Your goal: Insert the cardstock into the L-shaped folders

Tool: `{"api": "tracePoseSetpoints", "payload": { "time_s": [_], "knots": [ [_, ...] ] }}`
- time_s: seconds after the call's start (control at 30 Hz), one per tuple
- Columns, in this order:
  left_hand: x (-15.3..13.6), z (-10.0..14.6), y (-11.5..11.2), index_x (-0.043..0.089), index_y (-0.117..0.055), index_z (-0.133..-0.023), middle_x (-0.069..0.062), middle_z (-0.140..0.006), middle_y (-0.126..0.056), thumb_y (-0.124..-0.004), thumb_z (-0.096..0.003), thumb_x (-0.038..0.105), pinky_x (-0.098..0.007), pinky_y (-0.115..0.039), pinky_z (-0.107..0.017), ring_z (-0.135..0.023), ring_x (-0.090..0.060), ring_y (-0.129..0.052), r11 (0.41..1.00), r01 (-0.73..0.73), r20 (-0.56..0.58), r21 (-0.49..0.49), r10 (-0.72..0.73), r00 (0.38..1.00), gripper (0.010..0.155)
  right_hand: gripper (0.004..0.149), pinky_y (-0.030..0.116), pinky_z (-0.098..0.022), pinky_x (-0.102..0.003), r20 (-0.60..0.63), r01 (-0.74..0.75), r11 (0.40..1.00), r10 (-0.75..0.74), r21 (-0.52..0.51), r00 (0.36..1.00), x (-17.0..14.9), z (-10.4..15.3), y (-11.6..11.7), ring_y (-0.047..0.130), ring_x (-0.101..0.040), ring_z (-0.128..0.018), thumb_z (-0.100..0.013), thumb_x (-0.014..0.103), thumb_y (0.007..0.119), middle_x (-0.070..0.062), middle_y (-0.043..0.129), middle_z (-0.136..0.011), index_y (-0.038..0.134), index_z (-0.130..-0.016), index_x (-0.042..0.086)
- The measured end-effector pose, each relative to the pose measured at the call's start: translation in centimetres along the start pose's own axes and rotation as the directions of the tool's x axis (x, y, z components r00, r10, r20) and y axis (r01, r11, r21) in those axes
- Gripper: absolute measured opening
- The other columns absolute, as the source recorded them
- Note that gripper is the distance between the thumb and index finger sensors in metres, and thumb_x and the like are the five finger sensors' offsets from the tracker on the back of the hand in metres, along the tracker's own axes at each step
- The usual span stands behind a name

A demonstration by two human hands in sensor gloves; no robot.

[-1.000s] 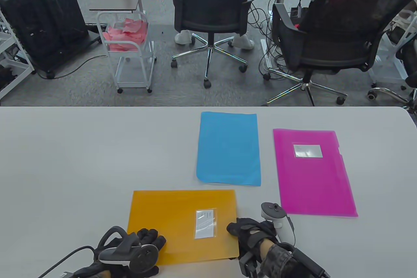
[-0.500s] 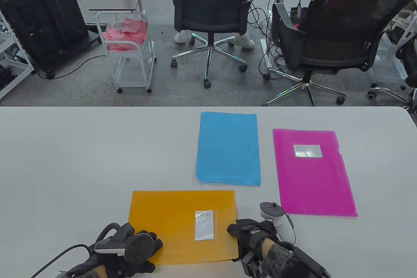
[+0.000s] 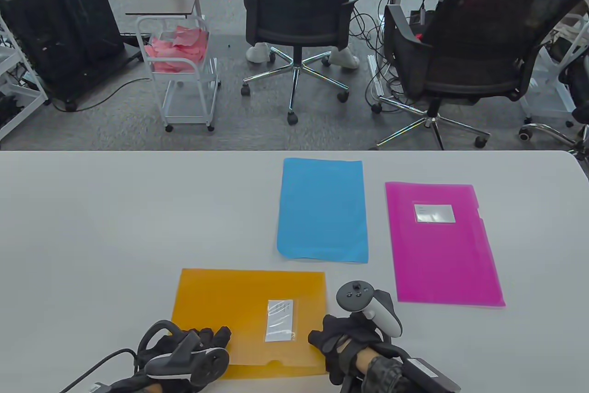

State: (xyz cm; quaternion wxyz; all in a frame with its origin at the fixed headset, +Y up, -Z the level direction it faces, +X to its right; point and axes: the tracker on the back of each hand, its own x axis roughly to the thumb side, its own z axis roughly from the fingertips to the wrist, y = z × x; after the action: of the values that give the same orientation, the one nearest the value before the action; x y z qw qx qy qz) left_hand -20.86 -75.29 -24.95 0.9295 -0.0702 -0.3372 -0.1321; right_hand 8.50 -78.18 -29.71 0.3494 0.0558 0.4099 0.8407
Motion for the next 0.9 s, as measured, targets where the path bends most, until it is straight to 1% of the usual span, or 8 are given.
{"api": "tracePoseSetpoints", "payload": {
  "time_s": [0.2,0.33,0.43,0.53,0.73,0.8,0.87,0.9],
  "knots": [
    [-1.7,0.0,0.4,0.017,-0.077,-0.091,-0.017,-0.079,-0.093,-0.069,-0.0496,0.047,-0.050,-0.091,-0.038,-0.060,-0.041,-0.107,0.969,-0.114,-0.075,-0.219,0.100,0.992,0.052,0.075,0.086,-0.007,-0.037,-0.005,-0.055,0.985,0.055,-0.163,0.998,0.4,0.5,-2.0,0.099,-0.031,-0.024,-0.044,0.053,0.066,-0.028,0.086,-0.053,0.045,-0.087,-0.004],
    [-2.8,0.4,0.1,0.019,-0.077,-0.091,-0.016,-0.083,-0.090,-0.069,-0.0495,0.048,-0.051,-0.089,-0.041,-0.062,-0.041,-0.105,0.960,-0.150,-0.098,-0.237,0.130,0.987,0.051,0.075,0.083,-0.015,-0.043,-0.031,-0.132,0.885,0.132,-0.446,0.991,1.1,0.6,-4.7,0.094,-0.038,-0.035,-0.041,0.050,0.072,-0.032,0.079,-0.064,0.046,-0.089,-0.002],
    [-3.0,0.4,0.1,0.020,-0.076,-0.091,-0.016,-0.086,-0.088,-0.069,-0.0498,0.049,-0.052,-0.087,-0.045,-0.066,-0.042,-0.103,0.952,-0.165,-0.104,-0.257,0.143,0.984,0.051,0.077,0.079,-0.026,-0.045,-0.120,-0.298,0.760,0.282,-0.578,0.952,3.1,-1.4,-6.7,0.080,-0.045,-0.061,-0.039,0.046,0.076,-0.033,0.060,-0.082,0.038,-0.094,0.008],
    [-3.1,0.4,0.1,0.020,-0.076,-0.092,-0.016,-0.087,-0.088,-0.069,-0.0499,0.049,-0.053,-0.086,-0.046,-0.067,-0.042,-0.102,0.950,-0.168,-0.107,-0.264,0.144,0.984,0.051,0.082,0.067,-0.046,-0.051,-0.219,-0.428,0.713,0.371,-0.556,0.902,4.6,-4.4,-8.3,0.050,-0.047,-0.083,-0.038,0.044,0.077,-0.023,0.030,-0.099,0.025,-0.097,0.022],
    [-3.6,0.5,0.1,0.022,-0.076,-0.093,-0.015,-0.088,-0.087,-0.069,-0.0505,0.050,-0.053,-0.085,-0.048,-0.069,-0.042,-0.101,0.939,-0.204,-0.115,-0.275,0.179,0.977,0.051,0.095,0.040,-0.068,-0.055,-0.333,-0.504,0.784,0.396,-0.363,0.856,6.3,-9.8,-10.5,0.008,-0.037,-0.094,-0.035,0.051,0.082,-0.003,-0.010,-0.102,0.008,-0.094,0.039],
    [-3.8,0.5,0.1,0.021,-0.076,-0.093,-0.015,-0.088,-0.087,-0.070,-0.0507,0.050,-0.054,-0.084,-0.049,-0.069,-0.042,-0.101,0.938,-0.214,-0.113,-0.271,0.190,0.975,0.051,0.096,0.036,-0.070,-0.056,-0.357,-0.490,0.820,0.381,-0.296,0.853,6.1,-11.2,-10.7,0.004,-0.036,-0.094,-0.035,0.051,0.082,-0.001,-0.011,-0.102,0.006,-0.092,0.039],
    [-3.9,0.5,0.1,0.022,-0.076,-0.093,-0.015,-0.089,-0.087,-0.069,-0.0509,0.050,-0.054,-0.084,-0.050,-0.070,-0.042,-0.100,0.935,-0.223,-0.114,-0.275,0.199,0.973,0.051,0.088,0.039,-0.069,-0.056,-0.385,-0.496,0.824,0.379,-0.272,0.841,5.7,-11.9,-10.8,0.012,-0.035,-0.096,-0.033,0.052,0.077,-0.002,0.018,-0.109,0.016,-0.095,0.036],
    [-3.9,0.5,0.1,0.022,-0.076,-0.093,-0.015,-0.089,-0.087,-0.069,-0.0510,0.050,-0.055,-0.083,-0.050,-0.070,-0.042,-0.100,0.934,-0.228,-0.114,-0.274,0.204,0.972,0.051,0.081,0.038,-0.068,-0.056,-0.379,-0.468,0.840,0.353,-0.275,0.856,5.6,-12.0,-10.9,0.014,-0.035,-0.096,-0.034,0.051,0.075,0.000,0.016,-0.108,0.026,-0.096,0.034]
  ]
}}
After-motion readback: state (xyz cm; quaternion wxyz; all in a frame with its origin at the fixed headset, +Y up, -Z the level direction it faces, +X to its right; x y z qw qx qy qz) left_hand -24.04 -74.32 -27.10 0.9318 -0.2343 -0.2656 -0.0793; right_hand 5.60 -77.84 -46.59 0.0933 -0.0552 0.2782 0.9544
